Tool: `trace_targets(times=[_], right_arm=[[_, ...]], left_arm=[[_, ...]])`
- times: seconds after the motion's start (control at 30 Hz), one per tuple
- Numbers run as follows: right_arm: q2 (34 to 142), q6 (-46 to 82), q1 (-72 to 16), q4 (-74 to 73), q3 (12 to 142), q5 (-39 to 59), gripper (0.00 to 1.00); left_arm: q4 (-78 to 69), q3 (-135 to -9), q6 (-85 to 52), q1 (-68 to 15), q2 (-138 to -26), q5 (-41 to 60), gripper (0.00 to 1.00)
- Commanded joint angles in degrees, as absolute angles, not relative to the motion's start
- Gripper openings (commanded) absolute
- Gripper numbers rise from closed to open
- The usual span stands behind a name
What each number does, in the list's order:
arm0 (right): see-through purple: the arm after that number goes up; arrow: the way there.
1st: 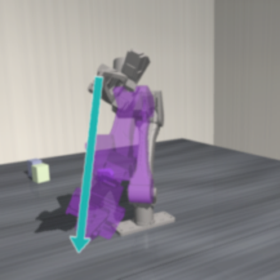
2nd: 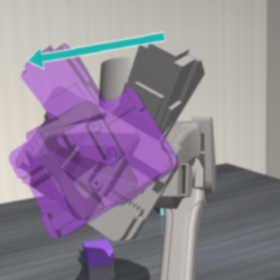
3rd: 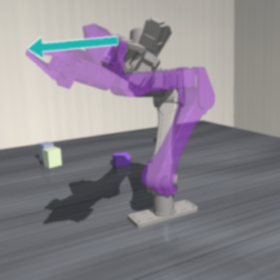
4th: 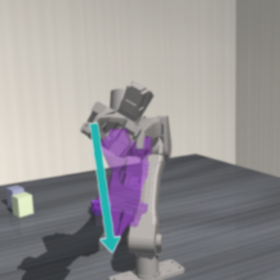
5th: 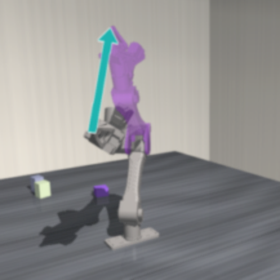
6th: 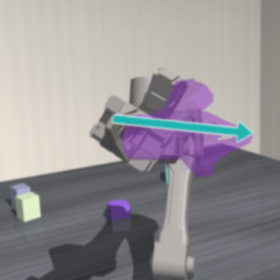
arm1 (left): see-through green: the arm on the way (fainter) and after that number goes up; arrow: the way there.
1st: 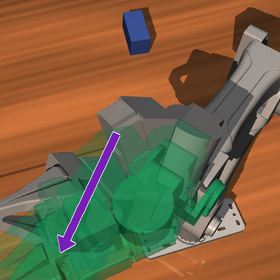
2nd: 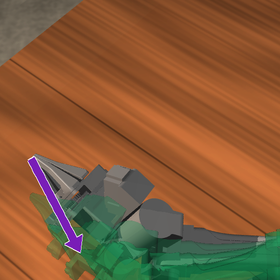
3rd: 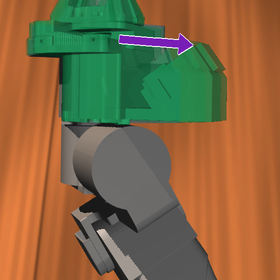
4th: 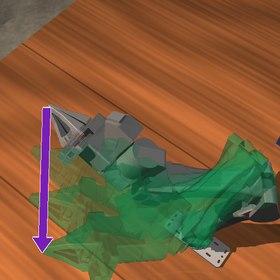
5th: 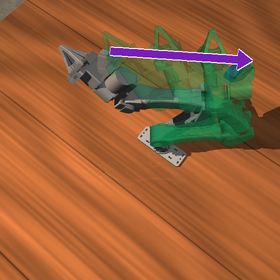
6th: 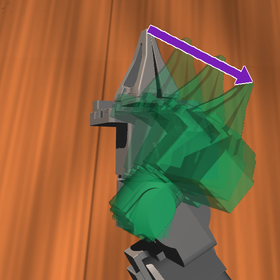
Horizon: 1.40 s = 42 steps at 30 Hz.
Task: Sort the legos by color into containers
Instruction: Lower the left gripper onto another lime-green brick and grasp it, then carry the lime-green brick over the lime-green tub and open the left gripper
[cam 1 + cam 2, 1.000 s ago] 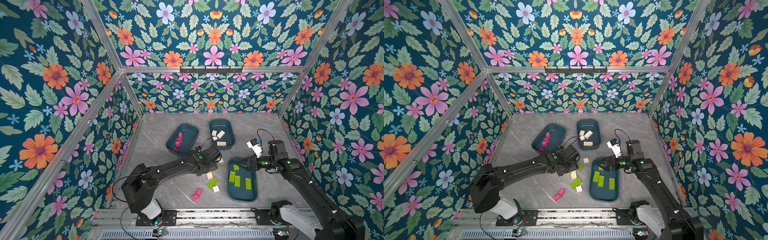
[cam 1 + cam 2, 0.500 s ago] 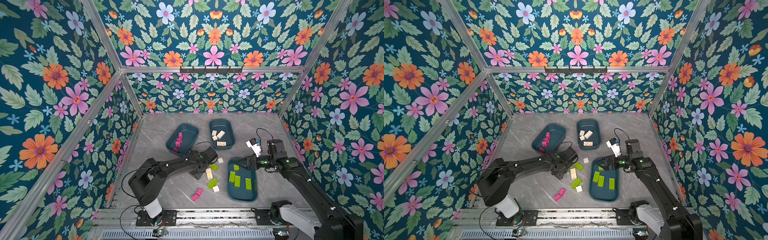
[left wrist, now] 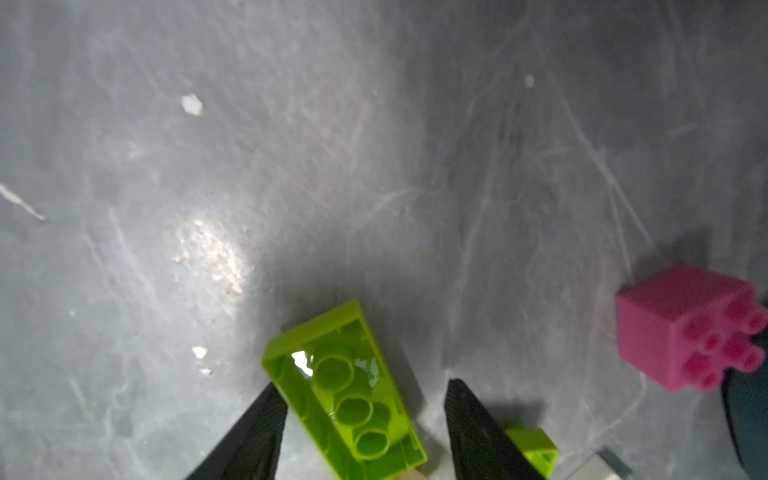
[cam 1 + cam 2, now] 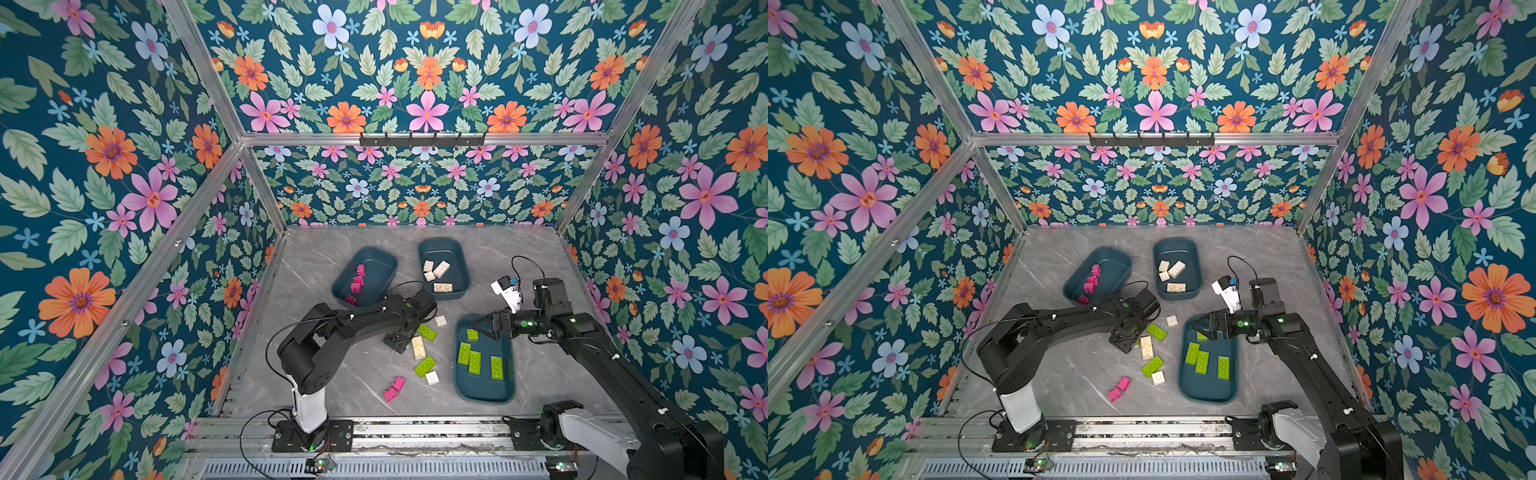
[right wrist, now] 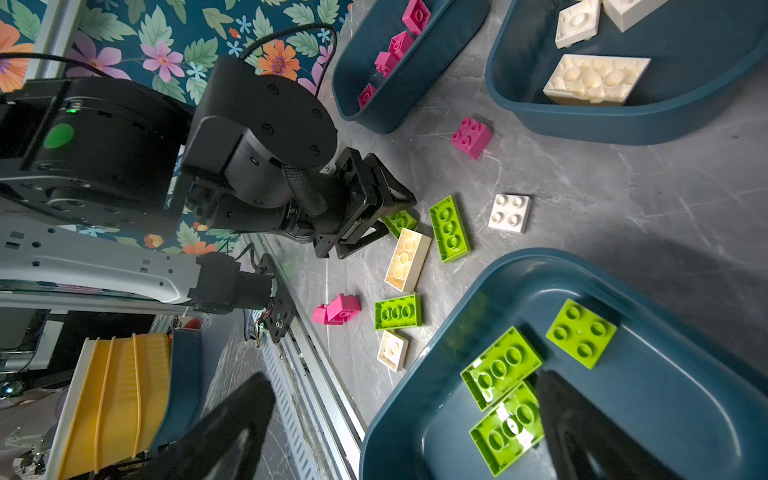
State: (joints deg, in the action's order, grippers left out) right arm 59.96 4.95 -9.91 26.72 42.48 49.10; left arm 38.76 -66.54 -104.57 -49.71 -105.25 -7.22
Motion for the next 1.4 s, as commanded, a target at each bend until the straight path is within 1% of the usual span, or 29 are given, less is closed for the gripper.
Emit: trace_targets(times=[0.0, 0.13, 0.3, 0.4, 0.47, 0.63, 0.73, 0.93, 1.07, 1.23, 1.37], right_arm=[[60.20, 5.05, -9.94, 25.60, 42.91, 49.82, 0.99], [60.21, 4.94, -9.91, 25.92, 43.24, 49.83, 0.99], [60.45, 4.93, -9.96, 25.68, 43.17, 49.79, 0.99], [60.47, 4.92, -9.88, 25.68, 43.32, 49.81, 0.99], [60.47, 4.88, -9.88, 25.84, 43.39, 49.83, 0.99], [60.34, 4.66, -9.87, 26.06, 43.59, 48.64, 0.99], [59.94, 4.75, -9.85, 26.41, 43.58, 48.39, 0.99], [58.56, 4.46, -9.87, 28.10, 43.30, 47.41, 0.99], [57.66, 4.05, -9.85, 29.18, 43.49, 46.41, 0.99], [57.57, 3.16, -9.85, 29.96, 44.21, 46.48, 0.99], [56.41, 1.26, -9.85, 30.96, 44.81, 48.64, 0.99]], left_arm=[[42.88, -68.46, -102.47, -49.05, -106.83, -6.77, 0.57], [46.10, -71.49, -100.56, -48.91, -108.95, -6.82, 0.47], [45.75, -71.11, -99.95, -48.87, -109.29, -5.92, 0.36], [46.81, -71.96, -97.88, -48.63, -108.95, -7.46, 0.29], [47.11, -72.44, -95.31, -48.35, -108.41, -8.51, 0.26], [47.68, -73.53, -87.34, -47.53, -106.00, -11.45, 0.25], [43.78, -75.57, -77.41, -47.68, -104.71, -11.30, 0.23], [36.52, -80.38, -59.58, -49.85, -102.77, -6.26, 0.22], [30.87, -81.58, -51.37, -51.74, -101.19, -0.96, 0.24], [24.39, -82.27, -46.41, -54.39, -102.35, 5.30, 0.22], [20.30, -82.73, -45.09, -56.22, -104.89, 9.58, 0.22]])
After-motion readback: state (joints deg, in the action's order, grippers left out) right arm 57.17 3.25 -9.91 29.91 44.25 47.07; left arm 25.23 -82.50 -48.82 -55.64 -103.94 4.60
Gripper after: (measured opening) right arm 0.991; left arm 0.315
